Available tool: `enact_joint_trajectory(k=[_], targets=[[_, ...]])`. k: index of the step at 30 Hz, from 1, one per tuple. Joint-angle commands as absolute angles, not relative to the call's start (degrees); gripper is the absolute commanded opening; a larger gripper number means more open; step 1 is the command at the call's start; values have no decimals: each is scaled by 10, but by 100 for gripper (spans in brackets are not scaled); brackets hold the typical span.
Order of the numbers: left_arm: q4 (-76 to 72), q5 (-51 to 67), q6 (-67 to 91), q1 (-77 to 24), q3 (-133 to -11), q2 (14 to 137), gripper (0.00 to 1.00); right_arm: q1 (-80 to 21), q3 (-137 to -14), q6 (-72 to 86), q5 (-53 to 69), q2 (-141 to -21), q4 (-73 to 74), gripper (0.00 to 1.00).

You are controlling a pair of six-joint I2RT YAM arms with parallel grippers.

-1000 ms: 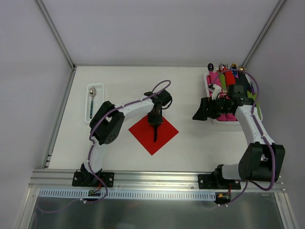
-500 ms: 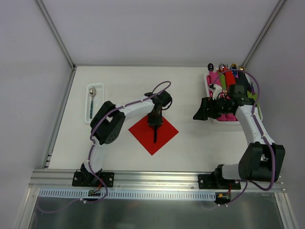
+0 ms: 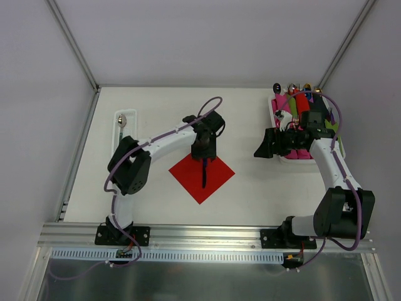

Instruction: Place the utensils on the paper napkin and roll it up

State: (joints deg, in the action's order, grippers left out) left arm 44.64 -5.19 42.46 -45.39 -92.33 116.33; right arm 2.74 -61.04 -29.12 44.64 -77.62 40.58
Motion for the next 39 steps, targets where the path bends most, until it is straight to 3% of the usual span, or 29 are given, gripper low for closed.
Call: enact_joint_trajectory(k=[1, 11, 16, 19, 26, 39], targets=[[465, -85, 380, -446, -969, 1035, 49, 33, -609, -291, 461, -775, 403, 92], [468, -72, 242, -197, -889, 910, 46, 33, -613, -280, 463, -770, 410, 98], [468, -47, 181, -17, -889, 932, 40, 32, -616, -279, 459, -773, 419, 99], [467, -48, 149, 39, -905, 993, 34, 32, -613, -279, 454, -776, 418, 99], [462, -65, 116, 72, -989, 1123, 32, 32, -616, -283, 470, -778, 431, 99], [461, -95, 102, 72, -1063, 1229, 36, 32, -618, -289, 478, -796, 432, 99]])
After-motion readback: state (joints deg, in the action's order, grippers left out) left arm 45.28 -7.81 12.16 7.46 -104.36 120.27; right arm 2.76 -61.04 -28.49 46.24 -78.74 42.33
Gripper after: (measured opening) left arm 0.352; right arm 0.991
